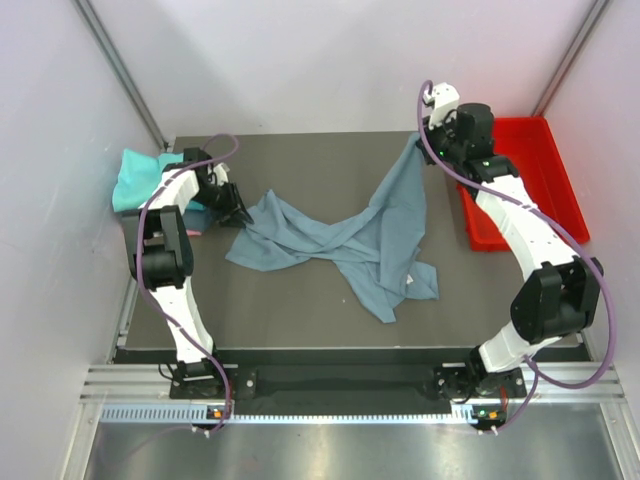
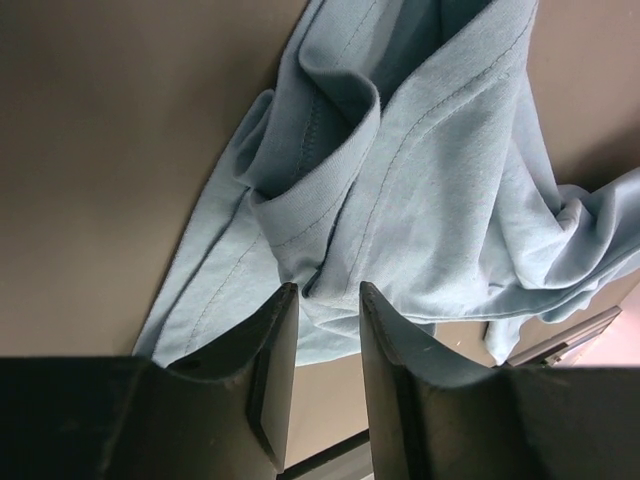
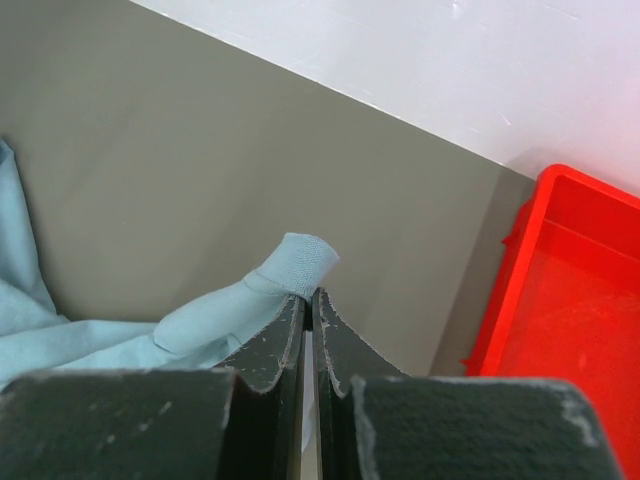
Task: Fold and stack the t-shirts
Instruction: Flatten the tshirt out
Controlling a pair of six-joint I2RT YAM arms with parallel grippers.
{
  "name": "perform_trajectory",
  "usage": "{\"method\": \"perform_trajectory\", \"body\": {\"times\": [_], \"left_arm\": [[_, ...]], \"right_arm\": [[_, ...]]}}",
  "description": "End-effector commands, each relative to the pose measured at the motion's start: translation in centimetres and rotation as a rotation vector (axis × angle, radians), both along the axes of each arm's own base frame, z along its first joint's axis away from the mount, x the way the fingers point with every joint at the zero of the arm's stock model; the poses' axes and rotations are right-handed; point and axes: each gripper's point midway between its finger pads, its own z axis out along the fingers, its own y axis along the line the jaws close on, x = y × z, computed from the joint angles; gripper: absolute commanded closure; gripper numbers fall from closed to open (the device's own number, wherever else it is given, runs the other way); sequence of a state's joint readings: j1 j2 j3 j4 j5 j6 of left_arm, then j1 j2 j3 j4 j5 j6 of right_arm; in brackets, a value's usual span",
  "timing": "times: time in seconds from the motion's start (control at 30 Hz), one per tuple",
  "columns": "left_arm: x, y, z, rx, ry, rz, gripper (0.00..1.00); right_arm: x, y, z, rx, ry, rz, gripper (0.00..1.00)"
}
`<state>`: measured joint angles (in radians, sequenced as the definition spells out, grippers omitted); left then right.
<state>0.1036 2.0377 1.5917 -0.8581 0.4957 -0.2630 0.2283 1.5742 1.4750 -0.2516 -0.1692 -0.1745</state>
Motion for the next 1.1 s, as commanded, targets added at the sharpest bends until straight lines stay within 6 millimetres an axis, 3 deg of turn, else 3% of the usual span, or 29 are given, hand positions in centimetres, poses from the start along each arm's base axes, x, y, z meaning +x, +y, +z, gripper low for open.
{"method": "perform_trajectory", "body": {"times": [0.0,0.33,0.6,0.7,0.77,0.87,0.97,1.07], "left_arm": [[1.3,0.2,1.5,0.002,-0.056,0.0,0.65],[1.6,-0.6,1.4,-0.015,-0.061,-0.009,0.69],[1.6,-1.8,1.8,-0.033,-0.071,-0.033,0.79],[1.7,-2.3,1.9,-0.041,-0.079,-0.047,0.87],[1.9,-2.4,2.3,-0.05,-0.092,-0.053,0.99],[2.5,-2.5,3.8,-0.058,-0.138,-0.064,1.0],[4.0,-2.7,7.1,-0.083,-0.236,-0.076,1.0],[5.9,-2.2,11.9,-0.073,-0.377,-0.086,1.0]], "right_arm": [[1.0,1.1,3.8,0.029,-0.109,0.019,1.0],[1.2,1.1,3.8,0.027,-0.111,0.018,1.0],[1.0,1.1,3.3,0.02,-0.106,0.017,1.0],[1.0,0.9,3.5,0.018,-0.112,0.013,1.0],[1.0,0.7,3.6,0.01,-0.116,0.006,1.0],[1.1,-0.2,4.4,-0.018,-0.143,-0.034,1.0],[0.9,-1.6,6.3,-0.055,-0.195,-0.088,1.0],[0.5,-3.0,9.0,-0.081,-0.255,-0.13,1.0]]}}
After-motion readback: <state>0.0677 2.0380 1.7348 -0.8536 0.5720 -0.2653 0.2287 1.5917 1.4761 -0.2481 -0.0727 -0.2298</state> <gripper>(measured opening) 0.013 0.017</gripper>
